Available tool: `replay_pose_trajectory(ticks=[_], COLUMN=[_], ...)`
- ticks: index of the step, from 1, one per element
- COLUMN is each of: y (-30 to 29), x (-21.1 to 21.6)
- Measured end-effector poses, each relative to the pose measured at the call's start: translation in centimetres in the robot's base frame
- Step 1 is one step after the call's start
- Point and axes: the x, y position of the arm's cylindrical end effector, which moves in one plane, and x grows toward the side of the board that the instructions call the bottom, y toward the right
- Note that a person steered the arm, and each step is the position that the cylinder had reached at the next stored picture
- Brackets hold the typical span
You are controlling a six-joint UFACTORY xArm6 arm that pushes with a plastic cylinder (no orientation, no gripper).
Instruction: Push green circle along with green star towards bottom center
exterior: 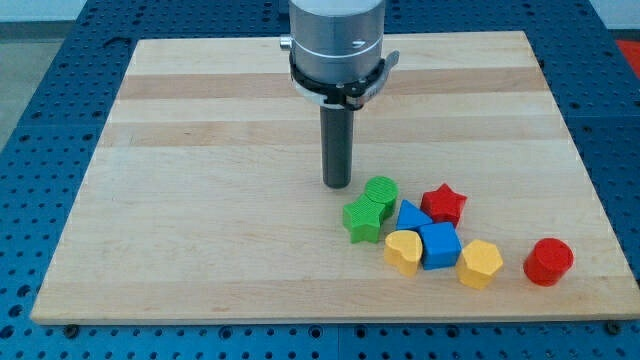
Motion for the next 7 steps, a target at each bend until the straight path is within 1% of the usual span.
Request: replay_pose_trajectory(ticks=[1, 2, 3, 5, 6, 7], y=[4.1, 5.1, 5.1, 5.1, 5.1, 3.4], x=[-4.1, -4.3, -3.2, 1.1, 1.2, 1.5])
